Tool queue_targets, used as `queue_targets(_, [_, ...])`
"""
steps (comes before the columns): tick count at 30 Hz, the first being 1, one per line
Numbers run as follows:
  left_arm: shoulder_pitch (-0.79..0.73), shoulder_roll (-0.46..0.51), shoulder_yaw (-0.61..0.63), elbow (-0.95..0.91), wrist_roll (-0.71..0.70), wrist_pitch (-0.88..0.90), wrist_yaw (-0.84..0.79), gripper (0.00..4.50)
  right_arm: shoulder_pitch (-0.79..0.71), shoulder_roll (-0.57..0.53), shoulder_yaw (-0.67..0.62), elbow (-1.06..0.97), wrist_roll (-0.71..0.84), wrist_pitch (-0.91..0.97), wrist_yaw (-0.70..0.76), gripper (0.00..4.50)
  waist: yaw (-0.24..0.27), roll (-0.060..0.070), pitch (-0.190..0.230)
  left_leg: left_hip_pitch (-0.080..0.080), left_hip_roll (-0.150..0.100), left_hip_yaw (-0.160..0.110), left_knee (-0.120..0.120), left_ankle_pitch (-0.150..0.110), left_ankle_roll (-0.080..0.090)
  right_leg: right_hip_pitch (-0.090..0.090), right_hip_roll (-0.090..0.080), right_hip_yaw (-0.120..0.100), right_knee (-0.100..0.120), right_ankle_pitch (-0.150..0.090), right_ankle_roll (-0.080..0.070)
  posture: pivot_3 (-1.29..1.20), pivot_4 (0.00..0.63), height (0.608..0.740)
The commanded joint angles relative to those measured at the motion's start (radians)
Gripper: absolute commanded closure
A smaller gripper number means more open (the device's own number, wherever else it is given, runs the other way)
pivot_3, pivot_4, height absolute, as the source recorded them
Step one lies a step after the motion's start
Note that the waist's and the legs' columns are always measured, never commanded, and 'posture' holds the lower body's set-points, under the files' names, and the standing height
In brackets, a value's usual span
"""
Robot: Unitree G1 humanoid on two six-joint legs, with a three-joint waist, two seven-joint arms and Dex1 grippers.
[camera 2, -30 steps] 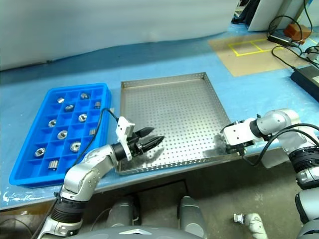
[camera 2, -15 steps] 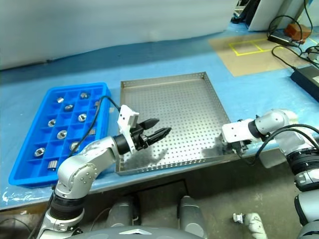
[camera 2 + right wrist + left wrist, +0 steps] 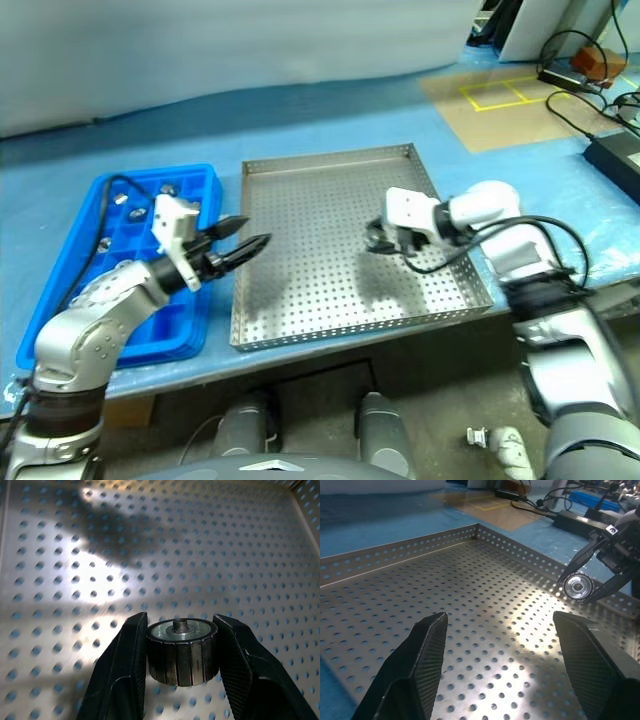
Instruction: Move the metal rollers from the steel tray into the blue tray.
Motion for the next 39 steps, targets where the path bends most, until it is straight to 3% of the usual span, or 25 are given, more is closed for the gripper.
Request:
queue_targets(1, [0.090, 0.021, 0.091, -0.038, 0.012, -0.084, -0.010, 0.95, -0.107, 0.134, 0.028, 0.119, -0.014, -0.098, -0.067, 2.87, 0.007, -0.001, 0.000, -0.003, 0.000, 0.000, 0.000, 0.001, -0.001, -0.003, 0.000, -0.001, 0.002, 0.000, 0.000, 0.14, 0.150, 0.740])
queue_targets(8, [0.388, -0.011, 0.267, -0.207, -0.015, -0.160, 0.025, 0.95, -0.303, 0.426, 0.061, 0.461, -0.040, -0.305, -0.133, 2.87, 0.079, -0.003, 0.002, -0.013, 0.001, -0.004, -0.001, 0.001, -0.002, -0.011, 0.000, -0.007, 0.003, -0.001, -0.002, 0.39, 0.150, 0.740])
queue_targets(17, [0.715, -0.150, 0.410, -0.349, -0.023, -0.271, 0.082, 0.95, -0.425, 0.659, 0.065, 0.729, -0.065, -0.478, -0.135, 2.87, 0.204, -0.003, 0.005, -0.016, 0.002, -0.011, -0.002, -0.001, -0.006, -0.010, -0.001, -0.011, -0.001, -0.002, -0.002, 0.64, 0.150, 0.740])
queue_targets(24, [0.789, -0.197, 0.421, -0.345, -0.019, -0.332, 0.107, 0.95, -0.333, 0.674, 0.100, 0.589, -0.017, -0.395, 0.097, 2.87, 0.312, 0.001, 0.008, -0.014, 0.002, -0.024, -0.005, 0.000, -0.008, -0.008, 0.000, -0.011, -0.001, -0.002, -0.001, 0.65, 0.150, 0.740])
queue_targets(28, [0.763, -0.180, 0.408, -0.331, -0.020, -0.332, 0.117, 0.95, -0.298, 0.687, 0.119, 0.567, -0.053, -0.352, 0.065, 2.87, 0.357, 0.004, 0.010, -0.011, 0.001, -0.025, -0.007, 0.001, -0.010, -0.008, 0.001, -0.009, 0.000, -0.002, 0.000, 0.64, 0.150, 0.740])
queue_targets(34, [0.715, -0.155, 0.371, -0.321, -0.013, -0.314, 0.129, 0.95, -0.307, 0.660, 0.130, 0.612, -0.102, -0.378, 0.015, 2.87, 0.382, 0.004, 0.010, -0.007, 0.000, -0.025, -0.014, 0.004, -0.014, -0.009, 0.001, -0.008, 0.000, -0.002, 0.000, 0.61, 0.150, 0.740])
queue_targets(39, [0.677, -0.132, 0.350, -0.305, -0.014, -0.300, 0.138, 0.95, -0.287, 0.613, 0.128, 0.587, -0.097, -0.372, 0.063, 2.87, 0.386, 0.003, 0.010, -0.006, 0.000, -0.025, -0.015, 0.004, -0.016, -0.009, 0.002, -0.006, 0.000, -0.001, 0.001, 0.57, 0.150, 0.740])
